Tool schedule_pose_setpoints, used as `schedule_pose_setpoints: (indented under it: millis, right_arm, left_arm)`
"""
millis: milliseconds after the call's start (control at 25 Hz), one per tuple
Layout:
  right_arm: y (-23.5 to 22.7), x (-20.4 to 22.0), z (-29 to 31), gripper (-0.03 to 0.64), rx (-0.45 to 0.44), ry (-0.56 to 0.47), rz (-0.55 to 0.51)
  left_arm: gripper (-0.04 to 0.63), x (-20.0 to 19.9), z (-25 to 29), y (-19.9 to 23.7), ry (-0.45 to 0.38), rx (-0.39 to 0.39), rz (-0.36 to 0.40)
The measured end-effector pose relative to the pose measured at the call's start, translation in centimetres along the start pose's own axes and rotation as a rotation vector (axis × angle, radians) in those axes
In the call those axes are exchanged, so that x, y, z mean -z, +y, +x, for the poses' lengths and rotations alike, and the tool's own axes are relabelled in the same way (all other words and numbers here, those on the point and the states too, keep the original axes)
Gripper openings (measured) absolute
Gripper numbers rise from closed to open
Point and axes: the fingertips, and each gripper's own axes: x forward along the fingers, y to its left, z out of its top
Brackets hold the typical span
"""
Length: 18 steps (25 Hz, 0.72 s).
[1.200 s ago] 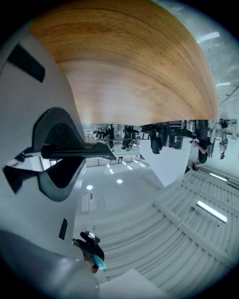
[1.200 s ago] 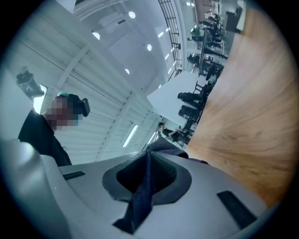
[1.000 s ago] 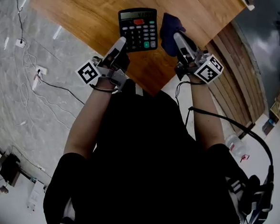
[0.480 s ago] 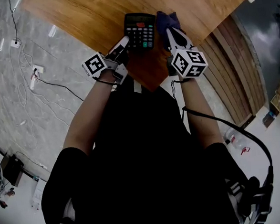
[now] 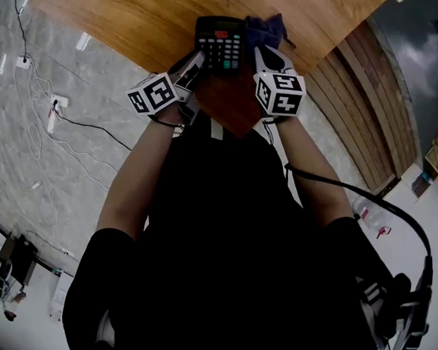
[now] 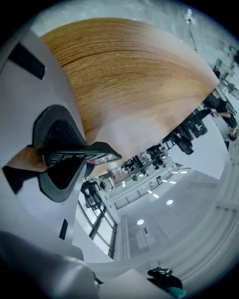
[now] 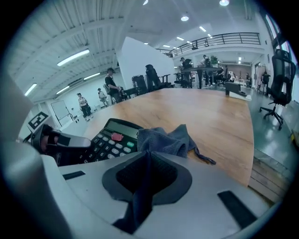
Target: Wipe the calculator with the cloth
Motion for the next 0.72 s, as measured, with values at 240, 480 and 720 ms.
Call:
schedule_pose_setpoints:
  millis: [240, 480, 720]
  right_arm:
    - [0.7, 1.2, 0.4, 0.035, 0.038, 0.051, -0.058]
    - [0.6, 2.2, 1.2, 0.035, 0.017, 0.100, -0.063]
    - [0.2, 1.6, 0.4, 0.037, -0.013, 0.131, -0.064]
  left_arm:
    - [0.091, 0.4, -0.3, 1.1, 0.105, -0.214, 0.303]
    - [0.101, 1.0, 0.3, 2.1, 0.169, -0.324, 0.451]
    - [0.104, 1.1, 0.7, 1.5, 0.186, -0.370, 0.610]
